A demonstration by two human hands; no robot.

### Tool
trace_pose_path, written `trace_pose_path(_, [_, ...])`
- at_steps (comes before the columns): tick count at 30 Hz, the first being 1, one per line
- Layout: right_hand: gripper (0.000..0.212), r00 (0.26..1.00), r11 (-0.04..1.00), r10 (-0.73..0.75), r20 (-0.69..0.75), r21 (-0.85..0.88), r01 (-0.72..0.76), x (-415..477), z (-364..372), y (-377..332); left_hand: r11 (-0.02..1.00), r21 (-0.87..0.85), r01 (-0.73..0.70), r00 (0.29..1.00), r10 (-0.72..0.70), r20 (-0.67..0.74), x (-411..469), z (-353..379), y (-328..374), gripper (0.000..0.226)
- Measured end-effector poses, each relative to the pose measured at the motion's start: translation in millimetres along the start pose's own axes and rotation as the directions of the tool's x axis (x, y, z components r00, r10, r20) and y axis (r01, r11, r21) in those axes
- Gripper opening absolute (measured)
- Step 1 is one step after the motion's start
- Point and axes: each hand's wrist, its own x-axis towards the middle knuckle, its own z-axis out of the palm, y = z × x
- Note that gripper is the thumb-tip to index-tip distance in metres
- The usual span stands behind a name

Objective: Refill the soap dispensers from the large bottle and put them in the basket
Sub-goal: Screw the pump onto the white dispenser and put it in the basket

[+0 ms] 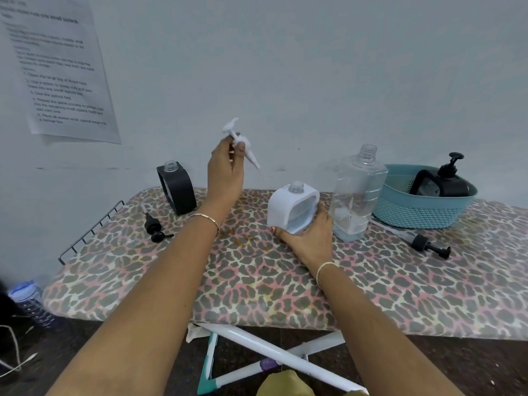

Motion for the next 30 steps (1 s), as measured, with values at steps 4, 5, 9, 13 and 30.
trace_pose_path(4, [0.123, 0.999, 0.991, 0.049, 0.015, 0.121, -0.051, -2, -1, -1, 0.973, -0.228, 0.041, 0.997, -0.054, -0.051, 17, 6, 27, 0.035])
trace_pose_path(5, [0.122, 0.999, 0.991, 0.051, 0.01, 0.122, -0.052, -2, -2, -1, 0.967, -0.25, 0.038, 0.998, -0.05, -0.043, 19, 9, 33, 0.035])
trace_pose_path(9, [0.12, 0.999, 0.998, 0.013, -0.052, 0.069, -0.009, -2, -2, -3, 0.967, -0.255, -0.002, 1.0, 0.003, 0.003, 16, 24, 46, 0.026])
trace_pose_path(13, [0.125, 0.998, 1.0, -0.007, -0.069, -0.003, 0.007, -2, 0, -4, 0.971, -0.236, -0.038, 0.999, 0.046, 0.029, 7, 38, 52, 0.022])
trace_pose_path(30, [0.101, 0.997, 0.995, 0.043, -0.07, 0.088, -0.037, -5, -5, -5, 0.988, -0.134, 0.074, 0.965, -0.037, 0.261, -14, 51, 27, 0.026])
